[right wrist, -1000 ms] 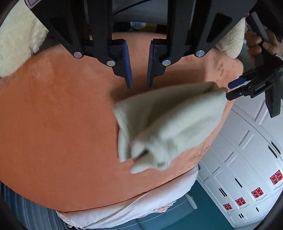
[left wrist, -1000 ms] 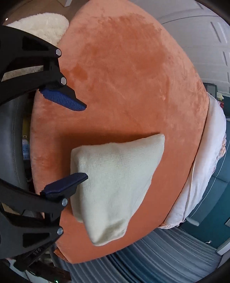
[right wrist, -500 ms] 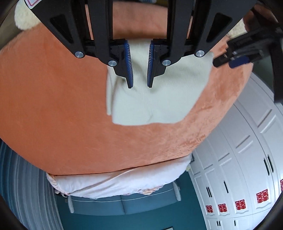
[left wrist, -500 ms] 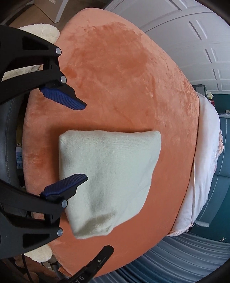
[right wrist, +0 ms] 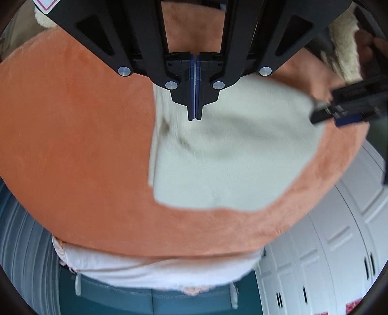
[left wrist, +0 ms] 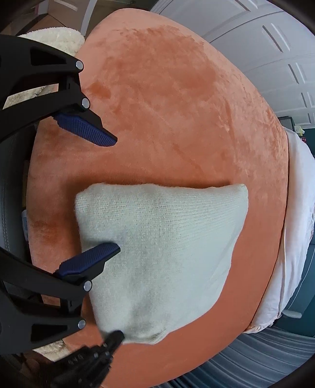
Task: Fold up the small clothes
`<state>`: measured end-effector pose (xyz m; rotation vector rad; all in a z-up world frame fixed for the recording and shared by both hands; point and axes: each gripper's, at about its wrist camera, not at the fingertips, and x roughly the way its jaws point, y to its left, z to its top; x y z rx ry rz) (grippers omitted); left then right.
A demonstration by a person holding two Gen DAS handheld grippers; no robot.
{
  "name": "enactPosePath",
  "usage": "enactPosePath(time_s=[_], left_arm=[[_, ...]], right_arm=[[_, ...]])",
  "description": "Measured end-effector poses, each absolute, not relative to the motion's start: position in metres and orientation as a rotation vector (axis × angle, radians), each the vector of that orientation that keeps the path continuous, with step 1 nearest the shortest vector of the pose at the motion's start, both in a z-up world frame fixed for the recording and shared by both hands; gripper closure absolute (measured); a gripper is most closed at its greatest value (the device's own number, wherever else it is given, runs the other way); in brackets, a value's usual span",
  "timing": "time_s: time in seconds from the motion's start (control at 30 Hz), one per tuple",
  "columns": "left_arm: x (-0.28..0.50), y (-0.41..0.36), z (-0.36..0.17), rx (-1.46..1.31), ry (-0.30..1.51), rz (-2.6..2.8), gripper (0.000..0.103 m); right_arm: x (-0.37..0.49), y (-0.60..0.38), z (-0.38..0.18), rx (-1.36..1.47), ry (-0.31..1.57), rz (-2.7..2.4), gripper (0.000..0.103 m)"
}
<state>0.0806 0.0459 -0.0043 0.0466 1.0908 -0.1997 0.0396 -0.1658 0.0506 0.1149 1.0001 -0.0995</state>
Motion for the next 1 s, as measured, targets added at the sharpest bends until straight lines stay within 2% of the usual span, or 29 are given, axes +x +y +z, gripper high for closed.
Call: enactPosePath(time_s=[0.07,0.1,0.23,0.43,0.5,0.53,0.57,0.63,1.0], left_arm=[[0.079,0.042,-0.006,0.059,1.099,-0.194,0.022],[0.077,0.042,-0.005,0.062,1.096,-0.19,0.024],[0.067,0.04,0.004,0.073,1.071,-0.199,0.023],[0.044,0.031,0.02,0.109,1.006,-0.2,0.015],[0.036,0.028,0.023,0.131,0.975,-0.187,0.012],[0.033,0.027,0.025,0.139,0.963,-0.179,0.012],[0.03,0.026,0.025,0.144,0.951,-0.173,0.012],[0.023,0.025,0.025,0.152,0.932,-0.159,0.011],[-0.012,0.024,0.006,0.196,0.882,-0.141,0.011]], right_arm=[[0.043,-0.175,0.016,0.161,1.098,-0.106,0.103],[0.038,-0.18,0.012,0.207,1.071,-0.1,0.103],[0.024,-0.182,0.041,0.285,1.034,-0.112,0.103],[-0.033,-0.168,0.076,0.239,0.937,-0.177,0.093],[-0.047,-0.162,0.077,0.245,0.93,-0.207,0.086],[-0.053,-0.161,0.077,0.25,0.925,-0.223,0.075],[-0.06,-0.16,0.077,0.252,0.917,-0.245,0.059],[-0.065,-0.157,0.073,0.243,0.897,-0.292,0.046],[-0.078,-0.133,0.049,0.206,0.908,-0.3,0.041]])
